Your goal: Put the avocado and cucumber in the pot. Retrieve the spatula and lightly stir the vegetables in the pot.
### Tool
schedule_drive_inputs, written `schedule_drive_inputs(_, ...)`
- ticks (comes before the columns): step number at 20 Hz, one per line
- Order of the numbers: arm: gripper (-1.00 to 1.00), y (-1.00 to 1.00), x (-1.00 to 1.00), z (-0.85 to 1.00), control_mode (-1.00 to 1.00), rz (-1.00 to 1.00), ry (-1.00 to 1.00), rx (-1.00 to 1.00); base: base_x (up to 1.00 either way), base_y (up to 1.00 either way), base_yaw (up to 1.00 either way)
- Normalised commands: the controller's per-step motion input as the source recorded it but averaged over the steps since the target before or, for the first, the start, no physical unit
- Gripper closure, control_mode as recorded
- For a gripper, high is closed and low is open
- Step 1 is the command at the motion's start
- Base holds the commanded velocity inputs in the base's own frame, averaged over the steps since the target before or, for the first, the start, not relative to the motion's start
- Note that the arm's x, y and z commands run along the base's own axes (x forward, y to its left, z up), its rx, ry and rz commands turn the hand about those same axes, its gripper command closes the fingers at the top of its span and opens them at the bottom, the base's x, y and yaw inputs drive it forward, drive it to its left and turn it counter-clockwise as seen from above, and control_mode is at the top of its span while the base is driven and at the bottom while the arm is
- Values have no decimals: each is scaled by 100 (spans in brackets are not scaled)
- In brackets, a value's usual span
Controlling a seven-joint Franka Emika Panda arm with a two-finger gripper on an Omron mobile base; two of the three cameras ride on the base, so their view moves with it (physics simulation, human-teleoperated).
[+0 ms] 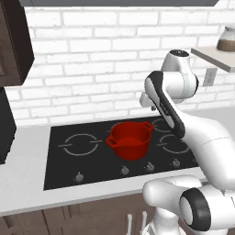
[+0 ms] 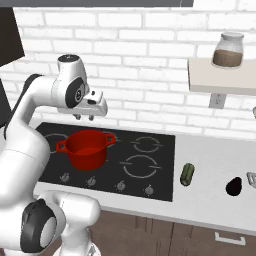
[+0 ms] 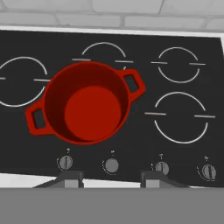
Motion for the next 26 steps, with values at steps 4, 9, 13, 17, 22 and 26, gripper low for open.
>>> schedule_drive_inputs(4,-100,0,0,0,-100,0,1,0,0,0,0)
schedule_drive_inputs(9,-100,-49,2,-27,-100,-9,4,1,0,0,0)
schedule_drive_inputs(13,-100,-100,12,-89,-100,-31,12,0,0,0,0)
schedule_drive_inputs(17,-100,-100,25,-100,-100,-32,17,0,0,0,0)
schedule_drive_inputs(22,-100,-100,32,-89,-100,-27,13,0,0,0,0)
schedule_drive_inputs(26,-100,-100,50,-42,-100,-19,9,1,0,0,0)
